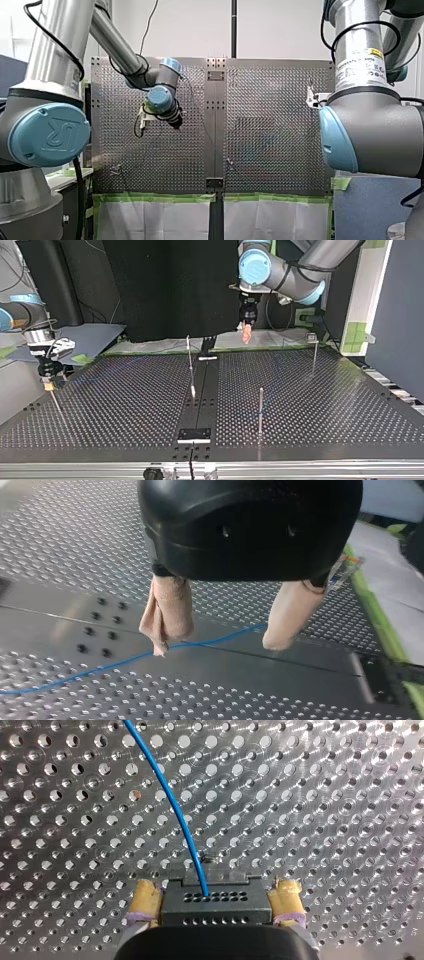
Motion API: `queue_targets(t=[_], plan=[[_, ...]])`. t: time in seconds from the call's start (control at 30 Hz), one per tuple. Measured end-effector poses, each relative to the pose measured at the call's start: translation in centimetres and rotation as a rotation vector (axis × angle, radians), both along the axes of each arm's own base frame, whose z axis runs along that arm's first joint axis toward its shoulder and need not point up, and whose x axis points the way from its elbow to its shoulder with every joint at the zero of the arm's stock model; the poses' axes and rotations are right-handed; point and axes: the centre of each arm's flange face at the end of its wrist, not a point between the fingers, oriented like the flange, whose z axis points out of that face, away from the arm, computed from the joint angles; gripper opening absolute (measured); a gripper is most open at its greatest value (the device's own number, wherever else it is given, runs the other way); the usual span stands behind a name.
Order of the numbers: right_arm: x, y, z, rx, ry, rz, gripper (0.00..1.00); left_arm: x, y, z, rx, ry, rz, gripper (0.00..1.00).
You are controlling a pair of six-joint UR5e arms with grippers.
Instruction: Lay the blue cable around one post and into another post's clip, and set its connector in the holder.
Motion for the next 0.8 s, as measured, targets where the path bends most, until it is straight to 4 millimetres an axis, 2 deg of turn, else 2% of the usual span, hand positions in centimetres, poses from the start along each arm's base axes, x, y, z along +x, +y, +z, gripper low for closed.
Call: queue_targets(t=[0.33, 0.8], plan=[[0.0, 0.0, 0.0, 0.001, 0.001, 0.001, 0.99, -1.9, 1.1, -3.3, -0.012, 0.013, 0.005, 0.98], [0.1, 0.0, 0.0, 0.001, 0.001, 0.001, 0.99, -6.4, 2.7, -11.8, 0.01, 0.125, -0.02, 0.98]])
